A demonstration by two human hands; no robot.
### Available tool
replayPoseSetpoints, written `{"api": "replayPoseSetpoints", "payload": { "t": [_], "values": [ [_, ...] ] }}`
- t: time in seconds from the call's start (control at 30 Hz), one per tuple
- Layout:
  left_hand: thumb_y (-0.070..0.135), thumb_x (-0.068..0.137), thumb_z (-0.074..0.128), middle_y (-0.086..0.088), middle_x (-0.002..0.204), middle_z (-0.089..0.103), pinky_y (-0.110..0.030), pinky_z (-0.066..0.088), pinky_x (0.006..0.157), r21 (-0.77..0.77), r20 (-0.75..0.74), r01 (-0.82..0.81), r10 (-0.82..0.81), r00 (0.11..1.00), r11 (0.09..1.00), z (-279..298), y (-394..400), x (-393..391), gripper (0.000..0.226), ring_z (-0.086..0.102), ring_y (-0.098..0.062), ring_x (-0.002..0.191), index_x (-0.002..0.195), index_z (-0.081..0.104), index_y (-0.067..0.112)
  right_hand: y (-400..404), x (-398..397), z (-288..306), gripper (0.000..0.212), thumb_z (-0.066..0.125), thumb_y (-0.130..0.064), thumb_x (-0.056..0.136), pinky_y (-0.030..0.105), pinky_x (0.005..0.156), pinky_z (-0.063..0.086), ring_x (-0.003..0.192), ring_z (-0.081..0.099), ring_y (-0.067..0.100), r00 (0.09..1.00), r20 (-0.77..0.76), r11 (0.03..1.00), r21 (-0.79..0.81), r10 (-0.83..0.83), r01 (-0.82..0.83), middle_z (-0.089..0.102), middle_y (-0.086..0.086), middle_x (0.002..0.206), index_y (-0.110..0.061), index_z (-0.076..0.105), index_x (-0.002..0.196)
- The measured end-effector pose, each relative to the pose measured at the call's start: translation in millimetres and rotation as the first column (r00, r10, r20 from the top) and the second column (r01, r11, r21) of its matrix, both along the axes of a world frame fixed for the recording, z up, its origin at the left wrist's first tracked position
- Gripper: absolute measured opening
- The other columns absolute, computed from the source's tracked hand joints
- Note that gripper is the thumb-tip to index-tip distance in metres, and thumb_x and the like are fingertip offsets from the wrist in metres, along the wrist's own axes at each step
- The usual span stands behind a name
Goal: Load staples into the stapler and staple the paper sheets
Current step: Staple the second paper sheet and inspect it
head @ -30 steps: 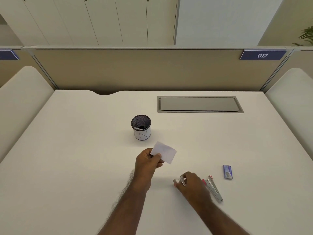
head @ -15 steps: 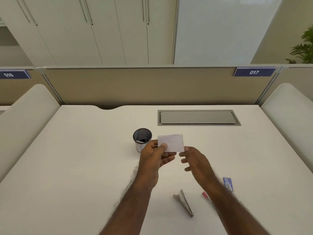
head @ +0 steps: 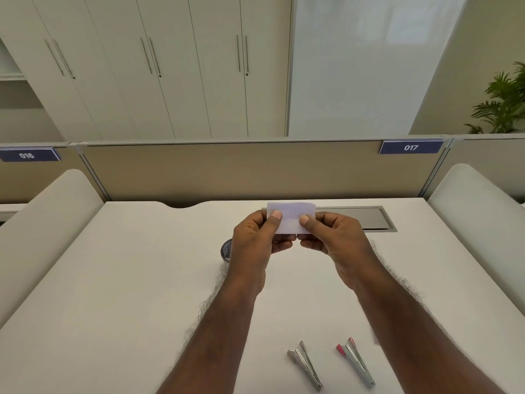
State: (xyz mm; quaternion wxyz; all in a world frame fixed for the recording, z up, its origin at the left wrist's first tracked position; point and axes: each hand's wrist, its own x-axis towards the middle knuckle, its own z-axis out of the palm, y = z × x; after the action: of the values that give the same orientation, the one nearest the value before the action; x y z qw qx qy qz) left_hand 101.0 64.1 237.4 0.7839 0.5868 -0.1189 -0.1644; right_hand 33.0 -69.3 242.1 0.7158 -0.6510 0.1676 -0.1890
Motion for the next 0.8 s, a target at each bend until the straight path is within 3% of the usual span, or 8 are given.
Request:
{"api": "replayPoseSetpoints", "payload": {
  "t": [0.17, 0.27, 0.33, 0.4, 0.5, 0.57, 0.7, 0.8],
  "values": [
    [0.019, 0.095, 0.059, -0.012, 0.089, 0.073, -0.027, 0.057, 0.062, 0.018, -0.004, -0.025, 0.025, 1.000, 1.000, 4, -4, 1, 0.013, 0.072, -0.020, 0.073, 0.095, 0.070, 0.012, -1, -1, 5, 0.013, 0.071, -0.016, 0.086, 0.024, 0.066, 0.057, 0.075, 0.072, 0.018, 0.999, 0.034, 0.996, 0.081, -0.022, 0.019, 0.076, 0.008, 0.083, -0.006, 0.076, 0.093],
    [0.012, 0.090, 0.065, -0.004, 0.100, 0.070, -0.021, 0.055, 0.070, 0.115, 0.187, -0.305, 0.281, 0.941, 0.945, 5, -10, 0, 0.010, 0.067, -0.009, 0.083, 0.097, 0.066, 0.019, -2, 0, 10, 0.007, 0.073, -0.016, 0.085, 0.025, 0.067, 0.059, 0.077, 0.074, 0.021, 0.987, 0.071, 0.988, 0.075, -0.141, 0.136, 0.077, 0.007, 0.081, -0.011, 0.077, 0.087],
    [0.009, 0.088, 0.066, 0.000, 0.103, 0.068, -0.010, 0.050, 0.071, 0.103, 0.343, -0.459, 0.402, 0.849, 0.883, 8, -13, -6, 0.019, 0.064, -0.001, 0.086, 0.092, 0.064, 0.028, -1, 1, 13, 0.007, 0.073, -0.018, 0.085, 0.028, 0.070, 0.060, 0.077, 0.075, 0.019, 0.967, 0.103, 0.971, -0.042, -0.232, 0.237, 0.077, -0.001, 0.077, -0.024, 0.077, 0.084],
    [0.013, 0.090, 0.064, 0.002, 0.102, 0.071, -0.008, 0.049, 0.074, 0.071, 0.389, -0.404, 0.347, 0.853, 0.912, 11, -17, -12, 0.017, 0.065, 0.001, 0.090, 0.092, 0.067, 0.029, 4, 1, 16, 0.010, 0.073, -0.023, 0.085, 0.030, 0.074, 0.060, 0.076, 0.074, 0.009, 0.944, 0.146, 0.904, -0.277, -0.296, 0.327, 0.075, -0.015, 0.074, -0.032, 0.076, 0.084],
    [0.028, 0.088, 0.062, -0.001, 0.105, 0.075, -0.021, 0.054, 0.086, -0.030, 0.249, -0.143, 0.145, 0.958, 0.989, 15, -22, -20, 0.025, 0.069, -0.009, 0.101, 0.108, 0.072, 0.016, 19, 0, 19, 0.016, 0.072, -0.021, 0.087, 0.017, 0.075, 0.056, 0.089, 0.069, -0.004, 0.931, 0.259, 0.770, -0.527, -0.257, 0.359, 0.075, -0.016, 0.095, -0.023, 0.077, 0.101],
    [0.031, 0.088, 0.062, -0.003, 0.105, 0.075, -0.029, 0.056, 0.087, -0.115, 0.161, -0.044, 0.062, 0.985, 0.992, 18, -23, -20, 0.028, 0.070, -0.019, 0.104, 0.110, 0.072, 0.016, 27, 0, 18, 0.022, 0.069, -0.020, 0.088, 0.018, 0.079, 0.055, 0.104, 0.064, -0.001, 0.938, 0.278, 0.685, -0.643, -0.207, 0.342, 0.071, -0.008, 0.115, -0.021, 0.075, 0.109],
    [0.015, 0.093, 0.062, -0.006, 0.097, 0.076, -0.028, 0.057, 0.080, -0.147, 0.095, -0.069, 0.084, 0.992, 0.987, 24, -18, -10, 0.014, 0.071, -0.020, 0.091, 0.100, 0.075, 0.015, 32, -3, 16, 0.027, 0.063, -0.026, 0.090, 0.015, 0.095, 0.039, 0.117, 0.054, 0.009, 0.968, 0.223, 0.532, -0.809, -0.117, 0.251, 0.061, -0.009, 0.129, -0.024, 0.070, 0.117],
    [0.007, 0.094, 0.060, -0.013, 0.094, 0.074, -0.025, 0.057, 0.072, -0.186, -0.009, -0.093, 0.092, 0.996, 0.978, 29, -12, -1, 0.014, 0.069, -0.021, 0.085, 0.096, 0.074, 0.008, 23, -3, 20, 0.022, 0.066, -0.024, 0.089, 0.018, 0.091, 0.043, 0.110, 0.055, 0.007, 0.940, 0.289, 0.571, -0.747, -0.182, 0.340, 0.061, -0.014, 0.119, -0.029, 0.070, 0.110]
  ]
}}
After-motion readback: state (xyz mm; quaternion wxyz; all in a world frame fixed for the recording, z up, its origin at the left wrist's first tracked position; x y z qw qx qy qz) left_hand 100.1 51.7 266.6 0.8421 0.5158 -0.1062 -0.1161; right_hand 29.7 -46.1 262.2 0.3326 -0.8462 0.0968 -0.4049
